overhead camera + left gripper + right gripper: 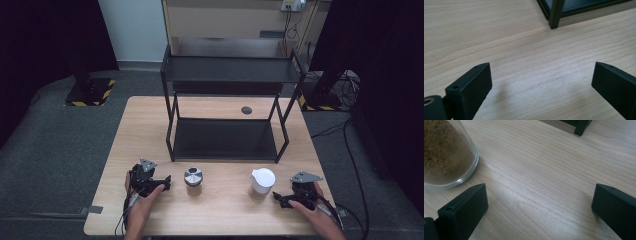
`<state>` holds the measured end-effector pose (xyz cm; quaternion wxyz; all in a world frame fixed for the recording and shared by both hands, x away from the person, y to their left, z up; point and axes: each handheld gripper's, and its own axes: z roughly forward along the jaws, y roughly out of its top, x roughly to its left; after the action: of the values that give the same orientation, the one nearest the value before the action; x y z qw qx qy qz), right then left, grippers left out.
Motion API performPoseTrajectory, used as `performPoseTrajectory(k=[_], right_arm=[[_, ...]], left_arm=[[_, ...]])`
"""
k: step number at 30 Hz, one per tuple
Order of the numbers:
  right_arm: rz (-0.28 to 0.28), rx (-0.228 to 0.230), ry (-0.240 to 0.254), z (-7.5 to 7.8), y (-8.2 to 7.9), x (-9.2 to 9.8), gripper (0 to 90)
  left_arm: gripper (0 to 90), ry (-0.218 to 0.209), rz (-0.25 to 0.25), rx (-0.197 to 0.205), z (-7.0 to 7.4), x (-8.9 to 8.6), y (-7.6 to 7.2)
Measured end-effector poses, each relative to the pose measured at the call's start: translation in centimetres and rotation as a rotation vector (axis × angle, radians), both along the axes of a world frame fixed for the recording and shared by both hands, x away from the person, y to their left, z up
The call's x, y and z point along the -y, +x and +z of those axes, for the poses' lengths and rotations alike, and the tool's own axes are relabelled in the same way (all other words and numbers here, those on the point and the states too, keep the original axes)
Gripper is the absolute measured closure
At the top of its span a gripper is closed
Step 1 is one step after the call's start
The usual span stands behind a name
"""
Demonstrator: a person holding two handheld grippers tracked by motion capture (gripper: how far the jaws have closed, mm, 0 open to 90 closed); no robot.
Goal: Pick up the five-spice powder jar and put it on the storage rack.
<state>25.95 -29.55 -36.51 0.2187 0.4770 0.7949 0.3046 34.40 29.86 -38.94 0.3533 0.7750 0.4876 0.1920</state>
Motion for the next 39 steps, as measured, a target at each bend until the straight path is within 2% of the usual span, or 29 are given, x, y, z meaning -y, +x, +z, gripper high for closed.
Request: performPoseTrajectory(k=[11, 16, 26, 39], right_arm=[[0.000, 0.000, 0.000, 0.0, 0.0, 0.0, 1.4], [0.000, 0.000, 0.000, 0.0, 0.0, 0.0, 1.4], [0.000, 0.000, 0.000, 0.0, 0.0, 0.0, 1.4], [0.000, 0.000, 0.000, 0.0, 0.0, 0.0, 1.4]], left_arm=[[2.0, -0.002, -0.056, 0.019, 0.9, 0.0, -1.9], [2.4, -0.015, -0.083, 0.002, 1.2, -0.1, -2.6], [2.6, -0.044, -0.156, 0.028, 1.9, 0.5, -4.6], [2.9, -0.018, -0.248, 0.034, 2.2, 2.1, -4.8]])
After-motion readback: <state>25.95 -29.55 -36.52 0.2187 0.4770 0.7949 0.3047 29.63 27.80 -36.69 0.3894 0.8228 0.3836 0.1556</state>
